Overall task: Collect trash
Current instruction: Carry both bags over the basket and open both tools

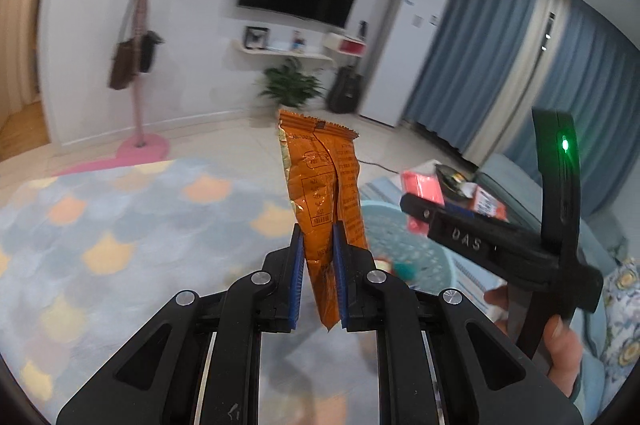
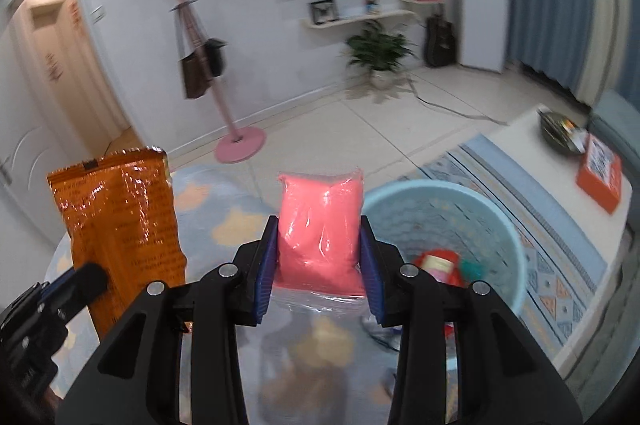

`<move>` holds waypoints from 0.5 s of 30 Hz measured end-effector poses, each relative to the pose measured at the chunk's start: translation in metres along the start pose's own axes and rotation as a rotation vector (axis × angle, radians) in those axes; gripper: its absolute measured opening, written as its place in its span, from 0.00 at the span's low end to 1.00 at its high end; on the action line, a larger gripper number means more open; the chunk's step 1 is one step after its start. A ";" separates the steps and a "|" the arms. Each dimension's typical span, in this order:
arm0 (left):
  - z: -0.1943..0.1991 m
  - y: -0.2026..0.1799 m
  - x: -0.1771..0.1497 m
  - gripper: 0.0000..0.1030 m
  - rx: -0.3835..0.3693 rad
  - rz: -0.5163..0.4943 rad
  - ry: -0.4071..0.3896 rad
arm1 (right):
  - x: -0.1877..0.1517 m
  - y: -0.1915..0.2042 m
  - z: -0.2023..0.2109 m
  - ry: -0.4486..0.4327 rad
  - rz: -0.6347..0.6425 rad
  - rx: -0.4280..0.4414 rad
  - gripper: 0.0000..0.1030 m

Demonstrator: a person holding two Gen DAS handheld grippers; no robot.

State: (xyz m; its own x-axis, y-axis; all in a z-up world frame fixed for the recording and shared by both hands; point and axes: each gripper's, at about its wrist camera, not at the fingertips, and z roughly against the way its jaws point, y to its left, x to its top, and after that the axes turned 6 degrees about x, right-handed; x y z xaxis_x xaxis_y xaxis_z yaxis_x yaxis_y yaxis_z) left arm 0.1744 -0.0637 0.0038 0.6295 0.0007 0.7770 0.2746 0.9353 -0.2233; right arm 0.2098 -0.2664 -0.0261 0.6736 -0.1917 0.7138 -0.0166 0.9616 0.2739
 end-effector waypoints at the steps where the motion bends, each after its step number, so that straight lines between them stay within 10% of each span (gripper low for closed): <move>1: -0.005 -0.003 0.000 0.12 -0.010 -0.001 0.007 | -0.002 -0.018 0.001 0.003 -0.037 -0.010 0.34; 15: -0.113 -0.059 0.006 0.12 -0.042 -0.073 0.145 | -0.042 -0.133 -0.024 0.028 -0.268 -0.162 0.34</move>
State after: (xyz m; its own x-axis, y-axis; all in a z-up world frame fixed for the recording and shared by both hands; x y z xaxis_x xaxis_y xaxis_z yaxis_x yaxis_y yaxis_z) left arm 0.2442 -0.1586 -0.0448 0.7043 -0.1207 0.6995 0.3514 0.9155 -0.1959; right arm 0.2010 -0.3815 -0.1077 0.6580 -0.4390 0.6119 0.2807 0.8969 0.3417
